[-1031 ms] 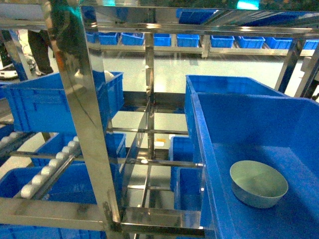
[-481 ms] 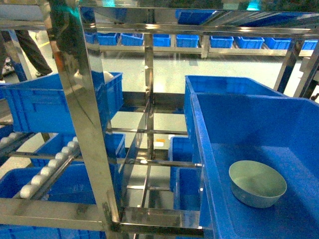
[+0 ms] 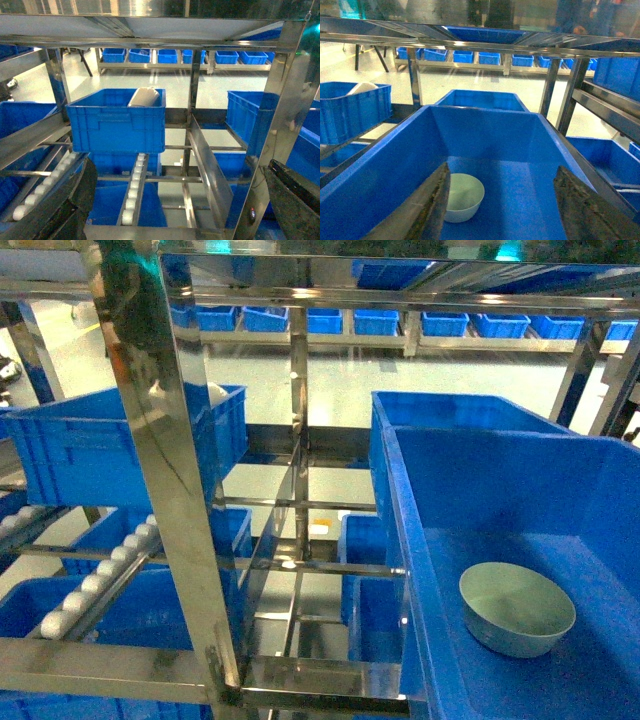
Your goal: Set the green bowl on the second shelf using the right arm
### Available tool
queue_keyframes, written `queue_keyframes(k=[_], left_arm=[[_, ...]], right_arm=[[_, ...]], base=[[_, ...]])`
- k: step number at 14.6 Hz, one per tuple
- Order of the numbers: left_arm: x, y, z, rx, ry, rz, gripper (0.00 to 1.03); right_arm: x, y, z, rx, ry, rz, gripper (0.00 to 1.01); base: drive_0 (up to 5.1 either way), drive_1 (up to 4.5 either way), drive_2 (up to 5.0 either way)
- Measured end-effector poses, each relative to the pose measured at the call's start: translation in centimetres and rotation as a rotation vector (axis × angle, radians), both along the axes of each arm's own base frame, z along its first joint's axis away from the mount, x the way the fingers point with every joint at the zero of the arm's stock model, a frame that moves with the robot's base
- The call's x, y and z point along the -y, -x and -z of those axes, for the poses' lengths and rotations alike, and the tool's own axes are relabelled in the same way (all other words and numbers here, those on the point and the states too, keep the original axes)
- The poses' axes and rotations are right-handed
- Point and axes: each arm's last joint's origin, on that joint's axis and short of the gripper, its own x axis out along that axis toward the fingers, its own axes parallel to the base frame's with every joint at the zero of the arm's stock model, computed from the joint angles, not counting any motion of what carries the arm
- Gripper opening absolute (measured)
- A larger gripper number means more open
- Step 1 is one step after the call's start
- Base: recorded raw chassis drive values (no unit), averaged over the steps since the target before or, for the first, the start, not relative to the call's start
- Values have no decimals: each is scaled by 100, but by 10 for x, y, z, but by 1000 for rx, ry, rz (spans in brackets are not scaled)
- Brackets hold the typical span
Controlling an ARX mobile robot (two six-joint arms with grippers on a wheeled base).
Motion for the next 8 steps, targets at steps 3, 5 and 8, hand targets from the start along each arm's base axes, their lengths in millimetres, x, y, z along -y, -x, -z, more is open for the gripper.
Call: queue_keyframes(k=[3, 5, 8], left_arm=[[0, 0, 0, 0, 0, 0, 98], [0, 0, 0, 0, 0, 0, 98], [0, 0, 0, 0, 0, 0, 98]], right_arm=[[0, 0, 0, 0, 0, 0, 96], [0, 0, 0, 0, 0, 0, 98], [0, 0, 0, 0, 0, 0, 98]], base=[[0, 0, 0], [0, 0, 0], [0, 0, 0]])
